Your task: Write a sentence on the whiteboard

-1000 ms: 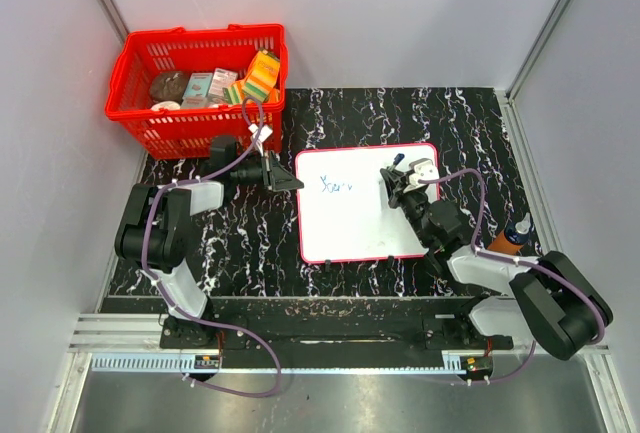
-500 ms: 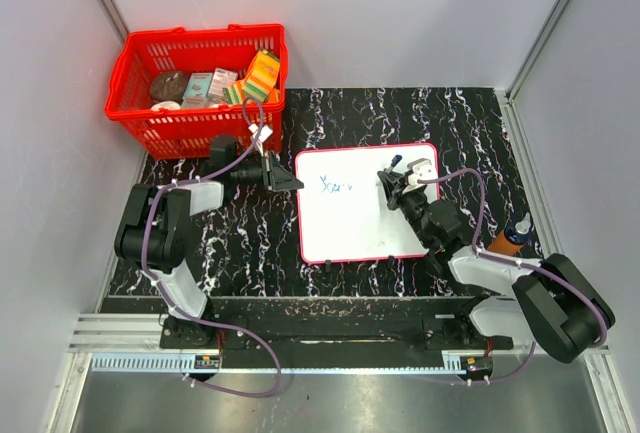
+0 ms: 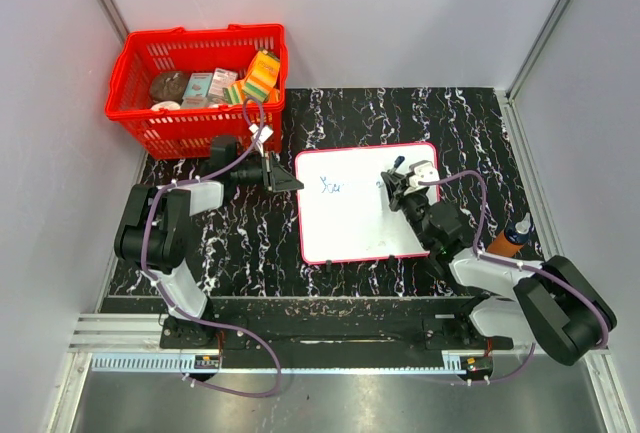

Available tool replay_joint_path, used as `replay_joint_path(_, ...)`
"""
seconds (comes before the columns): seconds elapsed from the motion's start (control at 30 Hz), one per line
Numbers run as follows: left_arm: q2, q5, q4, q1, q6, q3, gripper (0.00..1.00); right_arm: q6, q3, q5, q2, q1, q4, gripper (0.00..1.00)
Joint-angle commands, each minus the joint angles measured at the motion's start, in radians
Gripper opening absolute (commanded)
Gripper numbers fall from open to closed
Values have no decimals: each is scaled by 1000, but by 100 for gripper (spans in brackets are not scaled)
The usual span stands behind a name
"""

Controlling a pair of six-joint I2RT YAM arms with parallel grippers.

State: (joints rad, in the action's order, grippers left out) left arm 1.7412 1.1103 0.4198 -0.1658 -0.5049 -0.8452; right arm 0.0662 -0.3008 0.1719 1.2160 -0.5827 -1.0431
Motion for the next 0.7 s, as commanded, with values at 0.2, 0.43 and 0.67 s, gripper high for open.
replay_joint_path(0.2, -31, -43, -16, -24, 106, -17, 0, 26, -49, 23, 27, -8, -60, 0)
replay_joint_path(0.43, -34, -46, -16, -24, 108, -18, 0, 29, -37, 35, 17, -6, -49, 0)
replay_joint_path(0.67, -37, -46, -21, -24, 111, -18, 0, 6, -17, 3, -7, -8, -14, 0)
